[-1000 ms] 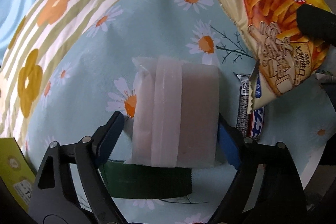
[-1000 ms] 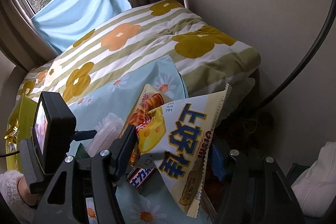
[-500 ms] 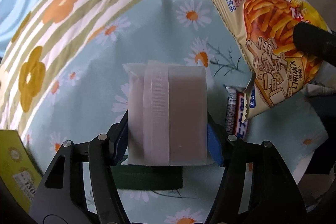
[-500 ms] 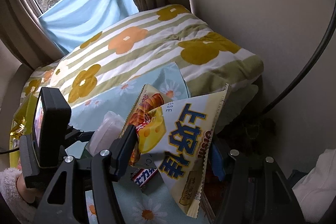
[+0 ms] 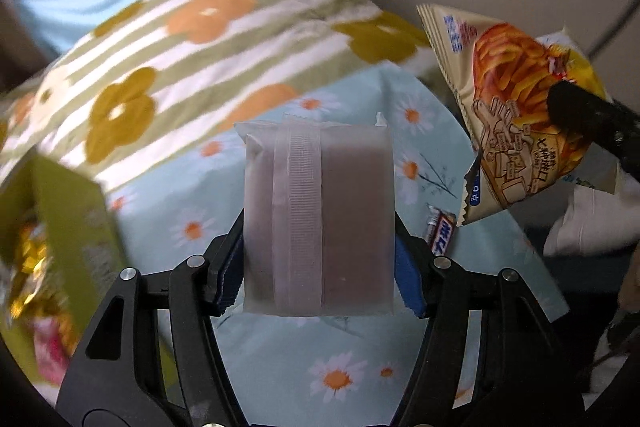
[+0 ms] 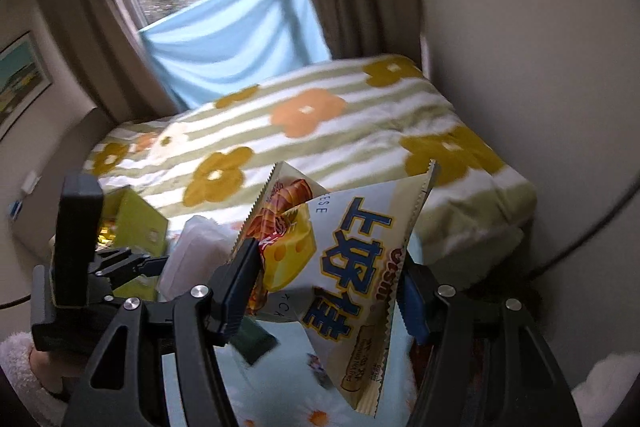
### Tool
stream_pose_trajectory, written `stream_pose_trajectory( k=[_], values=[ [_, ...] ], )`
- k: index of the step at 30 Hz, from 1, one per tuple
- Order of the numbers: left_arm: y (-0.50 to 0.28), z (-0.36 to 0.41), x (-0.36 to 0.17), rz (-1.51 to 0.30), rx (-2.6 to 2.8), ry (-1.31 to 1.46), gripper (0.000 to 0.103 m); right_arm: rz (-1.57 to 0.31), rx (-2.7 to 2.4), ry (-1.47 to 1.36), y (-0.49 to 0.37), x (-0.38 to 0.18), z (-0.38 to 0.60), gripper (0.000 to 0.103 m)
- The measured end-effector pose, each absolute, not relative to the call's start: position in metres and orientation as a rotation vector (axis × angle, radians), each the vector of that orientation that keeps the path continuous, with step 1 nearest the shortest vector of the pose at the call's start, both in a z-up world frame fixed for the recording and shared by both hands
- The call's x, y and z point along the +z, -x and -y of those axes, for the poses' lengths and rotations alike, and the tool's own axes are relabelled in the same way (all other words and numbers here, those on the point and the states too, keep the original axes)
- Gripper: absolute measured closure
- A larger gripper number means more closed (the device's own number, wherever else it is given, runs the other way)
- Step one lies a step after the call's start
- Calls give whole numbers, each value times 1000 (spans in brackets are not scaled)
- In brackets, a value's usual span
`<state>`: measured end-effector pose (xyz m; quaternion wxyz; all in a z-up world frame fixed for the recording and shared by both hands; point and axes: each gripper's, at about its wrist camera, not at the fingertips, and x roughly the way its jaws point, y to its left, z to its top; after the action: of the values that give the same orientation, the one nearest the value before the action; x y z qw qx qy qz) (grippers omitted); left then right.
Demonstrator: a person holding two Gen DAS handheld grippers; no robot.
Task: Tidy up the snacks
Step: 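Grasp the Oishi bag with the right tool while the left tool grasps the white packet, then carry both packets over the yellow box and open both tools to drop them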
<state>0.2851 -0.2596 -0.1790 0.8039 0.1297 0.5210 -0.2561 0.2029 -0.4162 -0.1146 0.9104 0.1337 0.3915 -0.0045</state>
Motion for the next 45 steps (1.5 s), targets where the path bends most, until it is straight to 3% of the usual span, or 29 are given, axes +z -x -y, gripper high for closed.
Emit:
stream_pose_trajectory(
  k=[9,16,27,36,38,40,45],
  values=[
    [-281,127,-116,-1013,-256,-97,43,-740,269,-198,-254,-86,324,44],
    [-284,21,-102,-984,-112,-15,43,-737,424,-155,-276,-80,229,44],
    [-290,-98,-141,-1074,-89,25,43,-776,438,-116,-291,-84,117,44],
    [-304,-124,-181,-1161,-210,-19,43,-847,343,-129,-302,-111,76,44],
    [-307,-127,-186,-1166,-252,-24,37,-852,321,-131,-302,-113,74,44],
    [-306,-128,-183,-1144,-266,-49,0,-855,304,-130,-300,-113,71,44],
    [-304,-139,-178,-1127,-266,-57,0,-872,296,-110,-301,-112,61,44]
  ],
)
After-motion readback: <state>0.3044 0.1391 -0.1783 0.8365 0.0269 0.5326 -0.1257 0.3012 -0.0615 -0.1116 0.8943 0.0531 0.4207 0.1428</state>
